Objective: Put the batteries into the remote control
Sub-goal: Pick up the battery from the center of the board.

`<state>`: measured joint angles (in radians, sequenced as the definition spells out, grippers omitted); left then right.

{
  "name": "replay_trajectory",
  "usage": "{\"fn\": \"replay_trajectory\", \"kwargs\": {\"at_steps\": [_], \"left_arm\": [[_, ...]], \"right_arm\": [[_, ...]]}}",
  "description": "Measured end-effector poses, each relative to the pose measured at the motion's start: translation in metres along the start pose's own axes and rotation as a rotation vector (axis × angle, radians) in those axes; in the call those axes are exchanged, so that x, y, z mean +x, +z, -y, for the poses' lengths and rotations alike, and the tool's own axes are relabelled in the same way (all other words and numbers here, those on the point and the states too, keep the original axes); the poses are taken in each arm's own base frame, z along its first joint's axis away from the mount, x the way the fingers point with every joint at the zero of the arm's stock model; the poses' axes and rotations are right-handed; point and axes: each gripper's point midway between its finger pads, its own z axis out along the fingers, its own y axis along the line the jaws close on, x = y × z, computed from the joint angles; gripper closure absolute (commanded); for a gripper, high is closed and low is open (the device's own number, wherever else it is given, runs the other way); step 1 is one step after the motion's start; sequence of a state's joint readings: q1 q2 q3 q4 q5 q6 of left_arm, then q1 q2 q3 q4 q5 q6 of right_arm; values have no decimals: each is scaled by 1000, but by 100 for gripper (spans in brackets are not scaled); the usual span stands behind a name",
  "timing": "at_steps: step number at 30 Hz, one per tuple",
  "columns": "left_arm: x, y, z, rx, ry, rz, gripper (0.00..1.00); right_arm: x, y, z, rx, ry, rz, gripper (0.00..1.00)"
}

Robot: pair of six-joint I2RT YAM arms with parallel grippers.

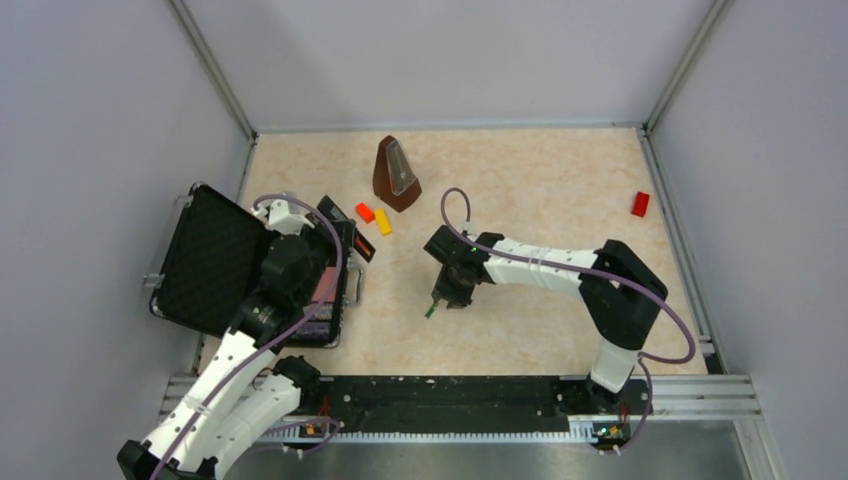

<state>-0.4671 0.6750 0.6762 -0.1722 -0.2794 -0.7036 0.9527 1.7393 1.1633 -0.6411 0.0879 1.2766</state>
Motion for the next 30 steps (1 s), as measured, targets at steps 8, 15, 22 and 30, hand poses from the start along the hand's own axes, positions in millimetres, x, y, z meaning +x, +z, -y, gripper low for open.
{"fn": "replay_trajectory", "kwargs": {"at_steps": [8,15,22,30], "left_arm": [[4,-2,-17,-55,9,21,100],[-3,-2,-25,-93,14,58,100],[-11,-5,-31,-120,18,104,100],[-8,-5,-34,-127,23,101,100]], "right_arm": [[8,15,-22,-1,11,-57,70],[19,24,-19,36,44,-107,77],[27,29,-13,71,46,-135,76],[31,32,-12,97,46,-153,90]]}}
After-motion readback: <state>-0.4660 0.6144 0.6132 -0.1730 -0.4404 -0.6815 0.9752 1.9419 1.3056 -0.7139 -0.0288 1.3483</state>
